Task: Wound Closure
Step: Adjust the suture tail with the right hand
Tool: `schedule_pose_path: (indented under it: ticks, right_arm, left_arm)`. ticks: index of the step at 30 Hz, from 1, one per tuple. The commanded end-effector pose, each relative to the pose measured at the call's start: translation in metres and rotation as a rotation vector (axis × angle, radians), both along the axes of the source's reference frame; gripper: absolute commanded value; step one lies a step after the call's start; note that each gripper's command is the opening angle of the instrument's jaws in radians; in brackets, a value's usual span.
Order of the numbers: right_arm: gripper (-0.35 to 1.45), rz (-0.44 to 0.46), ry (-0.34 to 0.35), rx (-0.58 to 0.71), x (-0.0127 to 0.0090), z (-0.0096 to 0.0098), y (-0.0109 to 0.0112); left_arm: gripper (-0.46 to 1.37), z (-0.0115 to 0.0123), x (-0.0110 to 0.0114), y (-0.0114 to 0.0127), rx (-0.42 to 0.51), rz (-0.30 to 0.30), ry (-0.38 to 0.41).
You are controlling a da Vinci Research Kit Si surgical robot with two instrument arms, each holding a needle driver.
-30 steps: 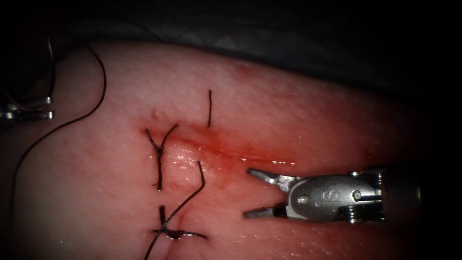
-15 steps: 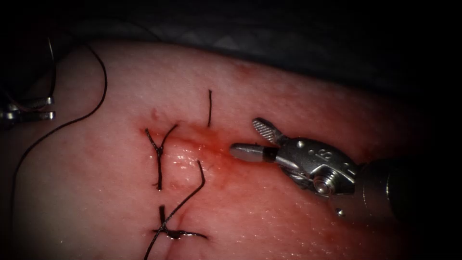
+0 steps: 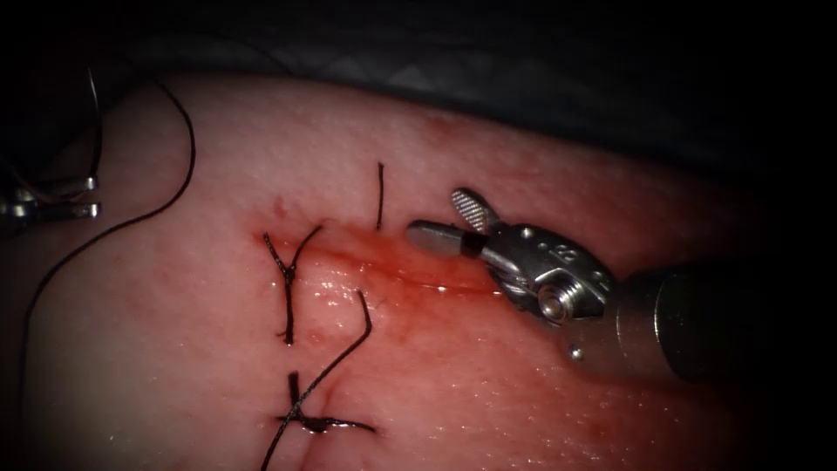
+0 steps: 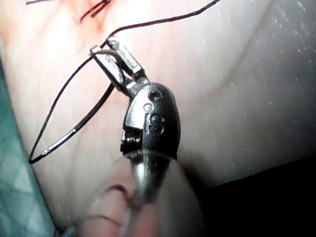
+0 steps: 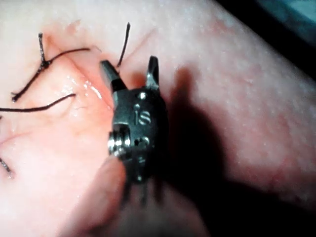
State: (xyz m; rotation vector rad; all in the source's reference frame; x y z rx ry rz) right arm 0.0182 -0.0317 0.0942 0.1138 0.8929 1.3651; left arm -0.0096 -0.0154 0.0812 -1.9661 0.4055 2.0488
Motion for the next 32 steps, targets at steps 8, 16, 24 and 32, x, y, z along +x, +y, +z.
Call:
schedule_pose_path:
  ticks: [8, 16, 24, 32]
  right_arm:
    - [0.81, 0.026, 0.012, 0.007, 0.0013, 0.0014, 0.0012]
    - [0.8, 0.02, 0.013, 0.018, 0.0035, 0.0024, 0.0015]
    - [0.8, 0.018, 0.008, 0.008, 0.004, 0.004, 0.0014]
    - [0.81, 0.013, -0.004, 0.023, 0.004, 0.0038, 0.0013]
  left_arm:
    - [-0.35, 0.0, 0.0, 0.0, 0.0, 0.008, 0.0]
    - [-0.35, 0.0, -0.0001, 0.0, -0.001, 0.008, 0.0]
    - [-0.35, 0.0, -0.0001, 0.0, -0.001, 0.008, 0.0]
    - [-0.35, 0.0, -0.0001, -0.0001, -0.001, 0.008, 0.001]
